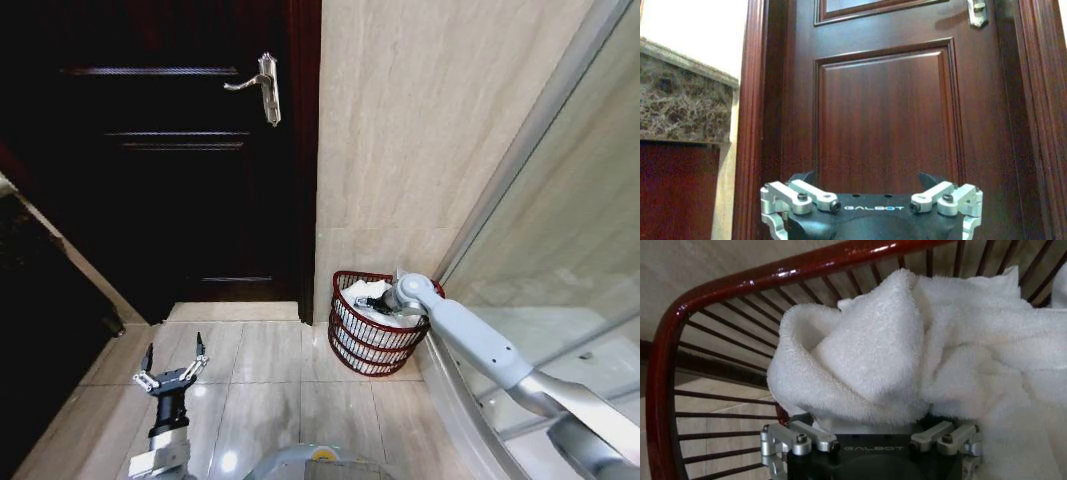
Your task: Discard the used towel into the hamper.
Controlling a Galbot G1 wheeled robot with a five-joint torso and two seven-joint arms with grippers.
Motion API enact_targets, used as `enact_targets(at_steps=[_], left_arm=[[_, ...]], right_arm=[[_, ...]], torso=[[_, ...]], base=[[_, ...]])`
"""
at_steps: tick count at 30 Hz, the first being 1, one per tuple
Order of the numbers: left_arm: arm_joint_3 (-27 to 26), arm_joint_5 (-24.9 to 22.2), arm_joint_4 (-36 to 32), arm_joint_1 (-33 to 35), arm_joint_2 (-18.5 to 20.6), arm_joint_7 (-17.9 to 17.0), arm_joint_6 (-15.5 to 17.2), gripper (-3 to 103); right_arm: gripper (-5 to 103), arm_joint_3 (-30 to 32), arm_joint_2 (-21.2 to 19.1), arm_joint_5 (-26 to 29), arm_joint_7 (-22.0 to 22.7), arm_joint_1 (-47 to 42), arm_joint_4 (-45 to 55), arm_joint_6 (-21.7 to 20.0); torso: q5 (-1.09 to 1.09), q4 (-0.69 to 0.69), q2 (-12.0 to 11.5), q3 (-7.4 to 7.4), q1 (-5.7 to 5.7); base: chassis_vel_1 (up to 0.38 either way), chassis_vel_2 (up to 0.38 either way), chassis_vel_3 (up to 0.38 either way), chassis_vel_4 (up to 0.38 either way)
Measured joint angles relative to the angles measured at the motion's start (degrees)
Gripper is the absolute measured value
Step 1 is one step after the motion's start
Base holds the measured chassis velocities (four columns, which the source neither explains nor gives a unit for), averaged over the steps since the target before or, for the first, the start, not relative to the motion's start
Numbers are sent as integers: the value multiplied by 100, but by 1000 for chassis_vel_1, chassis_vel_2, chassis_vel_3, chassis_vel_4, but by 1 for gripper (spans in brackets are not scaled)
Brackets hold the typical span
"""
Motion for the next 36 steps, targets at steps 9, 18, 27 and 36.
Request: enact_targets(at_steps=[9, 18, 27, 36], left_arm=[[0, 6, -54, -14, 0, 13, 58, 100], [45, 42, -118, -63, 0, 23, 129, 100], [57, -5, -208, -109, 0, 92, 211, 100], [127, -216, -225, -235, 0, 300, 476, 100]], right_arm=[[100, 107, 70, -219, -43, -125, 117, 0], [100, 520, -467, -2116, -739, -594, 1764, 123], [100, 1164, -741, -3781, -969, -1154, 3130, 655], [100, 2362, -982, -7032, -2434, -3108, 3832, 2198]], torso=[[2, 0, -1, 2, 1], [3, -1, -2, 1, 1], [0, 1, -2, 0, 1], [3, -2, -1, 0, 0]], base=[[0, 0, 0, 0], [0, 0, 0, 0], [0, 0, 0, 0], [0, 0, 0, 0]])
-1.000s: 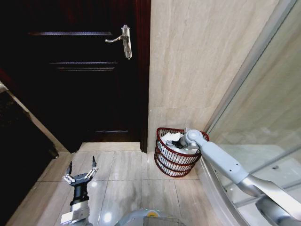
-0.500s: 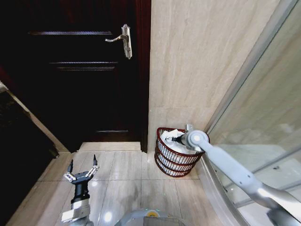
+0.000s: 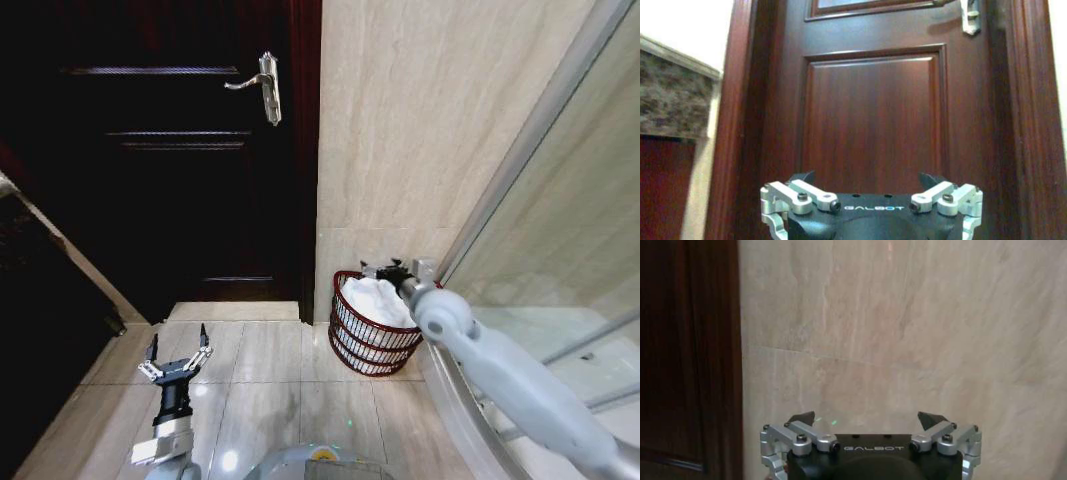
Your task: Discard the used towel into the hamper.
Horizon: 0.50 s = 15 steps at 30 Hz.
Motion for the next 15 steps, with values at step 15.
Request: enact_targets(at_steps=[15], left_arm=[[109, -305, -607, -36, 99, 515, 905, 100]], right_arm=[[100, 1514, 1554, -2384, -259, -2405, 468, 1157]], torso=[[0, 1, 1, 0, 0]], base=[[0, 0, 0, 0]])
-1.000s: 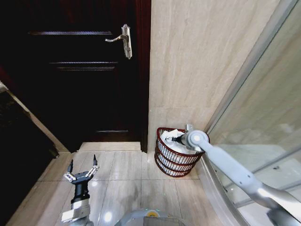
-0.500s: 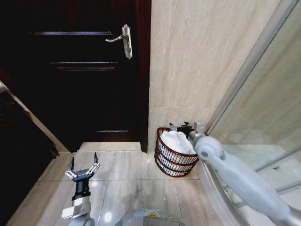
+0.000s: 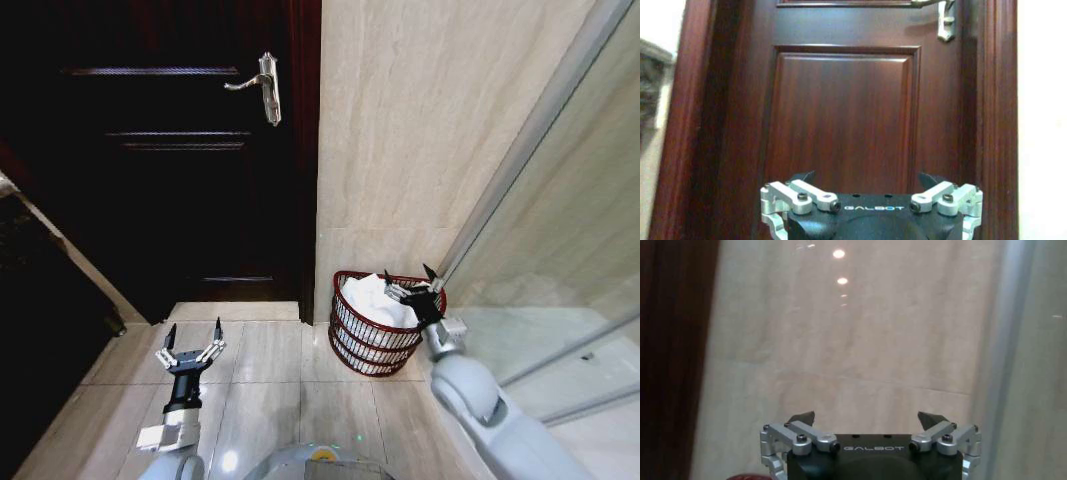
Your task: Discard the used towel into the hamper.
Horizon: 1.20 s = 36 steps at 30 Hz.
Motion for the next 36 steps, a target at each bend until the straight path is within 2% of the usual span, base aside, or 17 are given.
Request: enact_targets(at_steps=[2, 3, 7, 10, 11, 15, 17, 26, 36], left_arm=[[44, -70, -203, -105, 177, -1, 287, 100], [44, -70, -203, -105, 177, -1, 287, 100], [147, -177, -431, -234, 483, -27, 656, 100], [172, -179, -437, -254, 552, -44, 719, 100], [174, -163, -437, -224, 533, -65, 713, 100], [156, -43, -435, -81, 413, -115, 619, 100], [154, 10, -435, -42, 406, -121, 599, 100], [116, 250, -551, -132, 430, -393, 797, 100], [118, 345, -640, -16, 377, -386, 724, 100]], right_arm=[[100, 297, 372, -128, -128, -257, 197, 90], [100, 297, 372, -128, -128, -257, 197, 90], [100, 663, 1018, -483, -368, -817, 711, 138], [100, 711, 1232, -727, -538, -1095, 786, 290], [100, 693, 1364, -908, -723, -1209, 763, 433], [100, 566, 1604, -1191, -1040, -1283, 587, 670], [100, 595, 1819, -1315, -1346, -1482, 560, 767], [100, 1048, 2174, -1231, -1733, -1876, 631, 933], [100, 948, 2332, -1226, -1752, -1989, 738, 939]], torso=[[-2, 1, 0, 0, 0], [-2, 1, 0, 0, 0], [-2, 1, 0, 0, 0], [-5, -2, 1, 0, 0], [-3, -3, 1, 0, 0], [-1, 4, 0, 1, 0], [-2, 4, 0, 1, 0], [-2, 4, 118, 79, 36], [-2, 4, 356, 249, 104]], base=[[0, 0, 0, 0], [0, 0, 0, 0], [0, 0, 0, 0], [0, 0, 0, 0], [0, 0, 0, 0], [0, 0, 0, 0], [0, 0, 0, 0], [0, 0, 0, 0], [0, 0, 0, 0]])
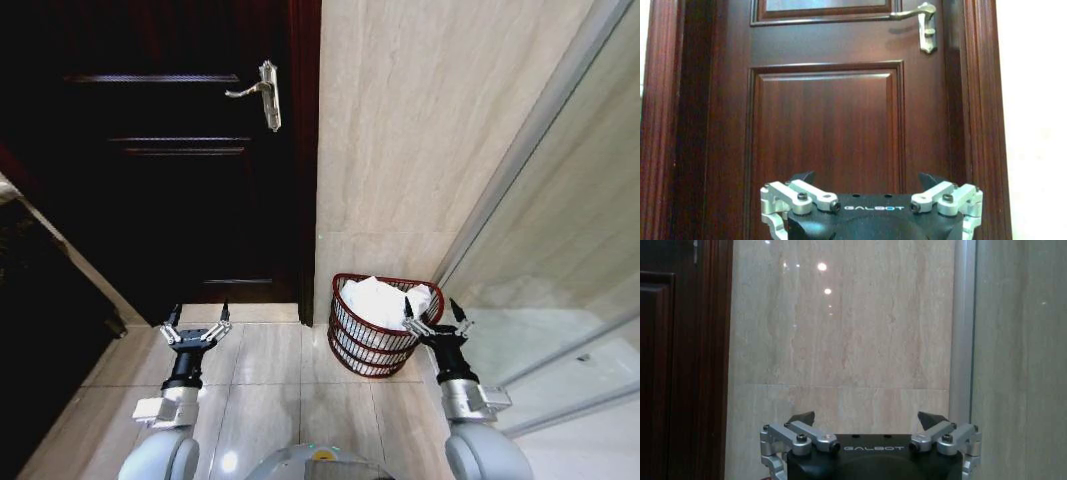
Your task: Discard the used towel into the hamper.
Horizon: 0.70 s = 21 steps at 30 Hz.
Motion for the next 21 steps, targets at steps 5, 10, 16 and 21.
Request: enact_targets(at_steps=[5, 10, 16, 21], left_arm=[[7, 0, -115, -33, -121, -1, 67, 100], [11, -2, -154, -62, -105, 3, 108, 100], [-28, -2, -158, 4, -16, 18, 118, 100], [3, 19, -124, 3, -50, 24, 120, 100]], right_arm=[[100, 34, -14, 7, -15, -16, 2, 42], [100, 25, -19, 37, 1, 5, 18, 41], [100, 126, -13, 86, 23, -48, 11, 110], [100, 110, 21, 78, 33, -145, 17, 193]], torso=[[0, 0, 128, 91, 39], [0, 0, 223, 156, 68], [0, 0, 395, 269, 127], [0, 0, 479, 324, 156]], base=[[0, 0, 0, 0], [0, 0, 0, 0], [0, 0, 0, 0], [0, 0, 0, 0]])
